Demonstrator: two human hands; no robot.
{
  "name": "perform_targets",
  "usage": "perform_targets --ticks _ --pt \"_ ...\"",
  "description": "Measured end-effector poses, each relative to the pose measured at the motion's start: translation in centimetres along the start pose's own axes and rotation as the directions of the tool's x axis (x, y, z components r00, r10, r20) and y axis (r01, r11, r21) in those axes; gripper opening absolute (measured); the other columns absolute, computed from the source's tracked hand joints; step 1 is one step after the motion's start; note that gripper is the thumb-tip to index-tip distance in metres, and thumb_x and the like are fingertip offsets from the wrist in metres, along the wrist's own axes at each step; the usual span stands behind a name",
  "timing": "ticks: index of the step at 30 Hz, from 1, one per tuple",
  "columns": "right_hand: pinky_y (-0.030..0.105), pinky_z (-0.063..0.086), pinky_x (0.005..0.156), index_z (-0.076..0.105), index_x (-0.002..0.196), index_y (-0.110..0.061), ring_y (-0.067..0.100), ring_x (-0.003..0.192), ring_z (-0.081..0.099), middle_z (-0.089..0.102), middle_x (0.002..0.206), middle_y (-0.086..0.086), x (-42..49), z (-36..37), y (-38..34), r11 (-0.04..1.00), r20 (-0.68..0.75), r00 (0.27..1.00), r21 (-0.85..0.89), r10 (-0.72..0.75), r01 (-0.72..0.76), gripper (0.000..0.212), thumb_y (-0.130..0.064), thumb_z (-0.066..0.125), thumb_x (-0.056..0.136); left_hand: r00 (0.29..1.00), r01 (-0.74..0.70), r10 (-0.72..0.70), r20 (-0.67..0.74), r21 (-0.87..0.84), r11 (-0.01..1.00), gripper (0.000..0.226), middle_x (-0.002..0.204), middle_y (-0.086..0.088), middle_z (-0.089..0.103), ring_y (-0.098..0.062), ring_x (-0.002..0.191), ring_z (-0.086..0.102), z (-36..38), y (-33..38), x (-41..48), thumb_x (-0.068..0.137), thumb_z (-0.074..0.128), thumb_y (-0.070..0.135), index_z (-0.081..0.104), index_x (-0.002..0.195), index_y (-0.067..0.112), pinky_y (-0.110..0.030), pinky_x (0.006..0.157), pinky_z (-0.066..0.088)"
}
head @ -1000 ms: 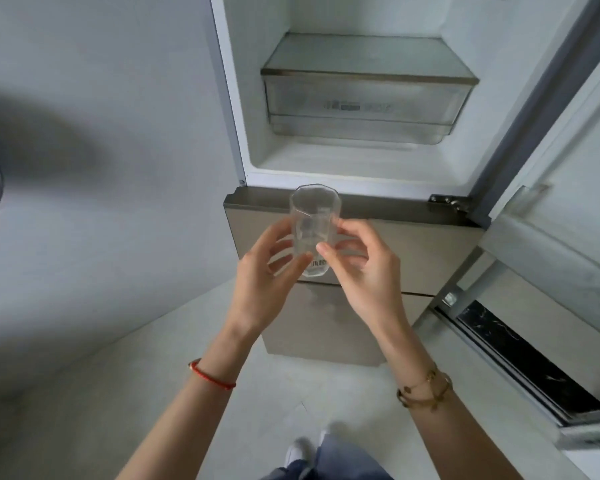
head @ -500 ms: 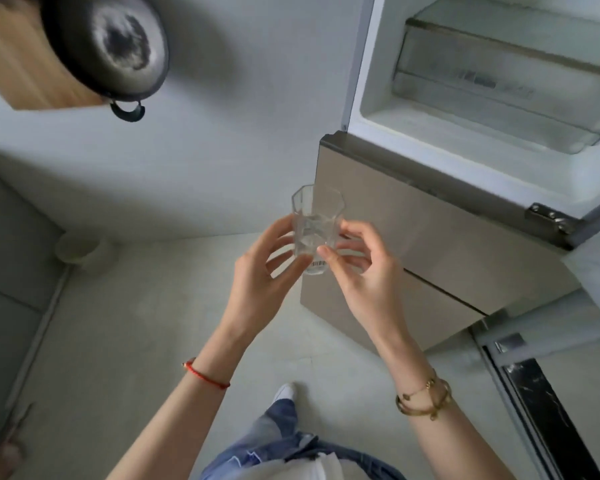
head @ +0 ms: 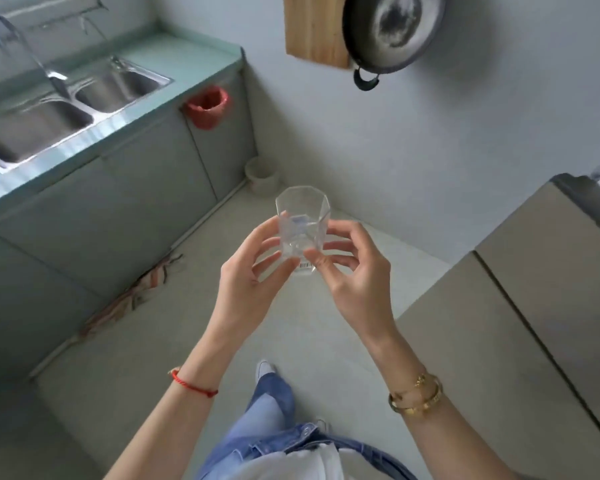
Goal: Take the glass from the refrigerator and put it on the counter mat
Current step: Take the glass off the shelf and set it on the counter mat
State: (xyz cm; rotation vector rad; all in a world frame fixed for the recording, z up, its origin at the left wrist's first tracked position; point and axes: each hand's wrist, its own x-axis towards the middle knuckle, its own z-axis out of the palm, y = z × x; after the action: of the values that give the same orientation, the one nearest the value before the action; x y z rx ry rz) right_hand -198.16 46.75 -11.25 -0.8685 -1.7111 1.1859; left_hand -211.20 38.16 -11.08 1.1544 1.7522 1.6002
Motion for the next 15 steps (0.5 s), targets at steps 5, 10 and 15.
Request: perform_targets --ticks 5,10,15 --pt "0.022 0.058 0.081 0.066 0.114 -0.018 0.011 0.092 0.072 0.075 0.106 -0.005 2.3 6.7 -0.8 0.999 0.219 0.975 0.034 -0.048 0.041 0.036 -0.028 0.081 0.083 0.976 0.023 -0.016 -0.215 0.026 0.999 0.051 0.13 0.0 0.07 -0.017 0.119 0.069 -5.8 -0.8 -0.1 0.089 0.071 0.016 0.056 0.138 0.022 -0.049 0.1 0.057" --pt "0.029 0.06 0.083 0.067 0.114 -0.02 0.012 0.092 0.073 0.075 0.106 -0.005 4.7 14.8 -1.3 0.994 0.377 0.922 0.095 -0.087 0.055 0.037 -0.031 0.081 0.082 0.922 0.054 -0.034 -0.385 0.04 0.998 0.053 0.133 -0.006 0.068 -0.019 0.122 0.068 -12.0 -2.2 0.6 0.092 0.069 0.016 0.052 0.142 0.012 -0.05 0.101 0.056" --pt "0.025 0.058 0.084 0.067 0.111 -0.018 0.011 0.09 0.073 0.076 0.103 -0.006 6.5 22.8 -2.1 0.985 0.507 0.852 0.16 -0.135 0.061 0.035 -0.028 0.082 0.082 0.856 0.106 -0.063 -0.513 0.055 0.993 0.053 0.134 -0.009 0.067 -0.022 0.123 0.067 -18.5 -4.4 1.3 0.093 0.069 0.007 0.052 0.143 0.011 -0.052 0.104 0.053"
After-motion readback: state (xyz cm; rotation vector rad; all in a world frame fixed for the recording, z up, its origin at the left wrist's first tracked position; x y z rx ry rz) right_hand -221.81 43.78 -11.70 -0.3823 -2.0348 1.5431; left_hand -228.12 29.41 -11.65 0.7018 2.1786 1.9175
